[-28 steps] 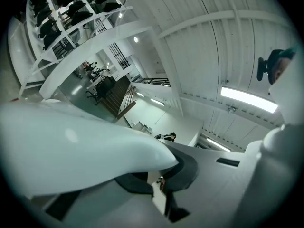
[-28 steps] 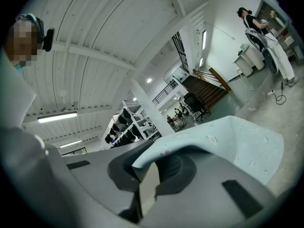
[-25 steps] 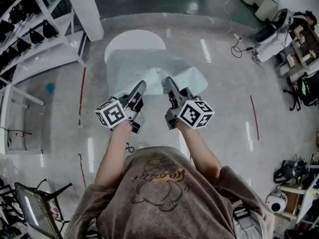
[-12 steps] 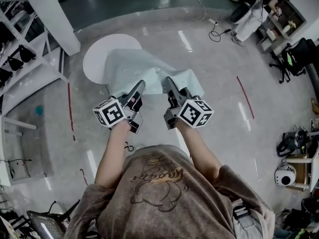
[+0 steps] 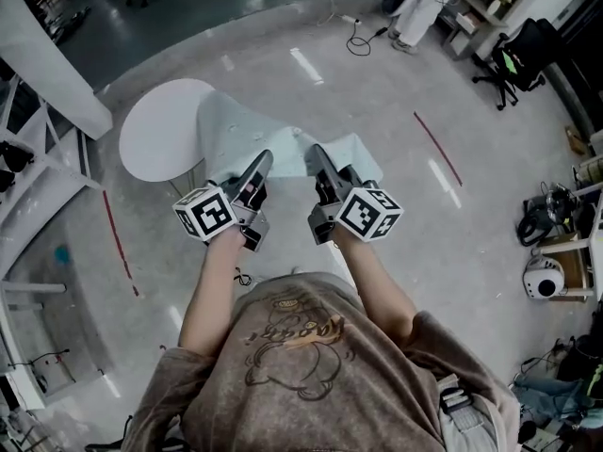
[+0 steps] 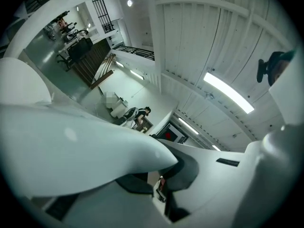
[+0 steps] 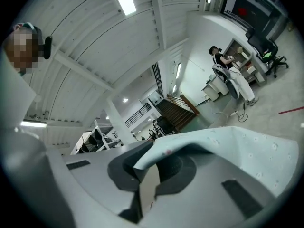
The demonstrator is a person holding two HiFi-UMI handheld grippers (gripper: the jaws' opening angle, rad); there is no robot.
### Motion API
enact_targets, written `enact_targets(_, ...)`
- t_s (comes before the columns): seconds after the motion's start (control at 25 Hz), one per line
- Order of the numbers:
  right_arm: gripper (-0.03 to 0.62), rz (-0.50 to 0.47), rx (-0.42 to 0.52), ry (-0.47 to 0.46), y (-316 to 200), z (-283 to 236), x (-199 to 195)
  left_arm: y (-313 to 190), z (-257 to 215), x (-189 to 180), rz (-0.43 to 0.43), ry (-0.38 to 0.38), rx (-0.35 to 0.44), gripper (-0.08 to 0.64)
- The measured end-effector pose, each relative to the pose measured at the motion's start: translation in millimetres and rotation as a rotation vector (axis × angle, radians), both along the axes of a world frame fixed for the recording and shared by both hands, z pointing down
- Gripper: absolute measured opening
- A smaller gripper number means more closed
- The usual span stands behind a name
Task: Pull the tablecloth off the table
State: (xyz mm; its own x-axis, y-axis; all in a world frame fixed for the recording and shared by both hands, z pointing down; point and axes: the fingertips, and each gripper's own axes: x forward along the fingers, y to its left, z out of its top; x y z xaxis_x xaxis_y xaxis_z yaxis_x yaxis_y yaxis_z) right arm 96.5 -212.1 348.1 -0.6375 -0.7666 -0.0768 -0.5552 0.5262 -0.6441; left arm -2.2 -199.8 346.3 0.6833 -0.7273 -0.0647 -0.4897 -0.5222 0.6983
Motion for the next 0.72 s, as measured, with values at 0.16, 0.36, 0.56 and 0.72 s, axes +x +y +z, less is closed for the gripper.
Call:
enact_targets(0.16,0.017,0.062,-0.014,-0.018,0.2,2.1,23.7,-5.7,-1.3,24.1,0.060,-0.057,0.016,0.020)
enact_targets(0.36,0.015,0.128,-0.007,0.006,2.1,1.2,55.0,-14.0,1.5,57.1,0.134,-0.080,0.003,0.020)
enact_targets(0.56,0.014,0.186,-0.006,0.084,8.3,6.6,81.2,-14.7,13.1,89.1,0.200,-0.139,-0.020,0.020)
enact_targets(0.72,0.012,0.222,-0.003,0.128,16.1,10.7,102.4,-10.2,23.5,114.0,0.251,-0.156,-0.047,0.020)
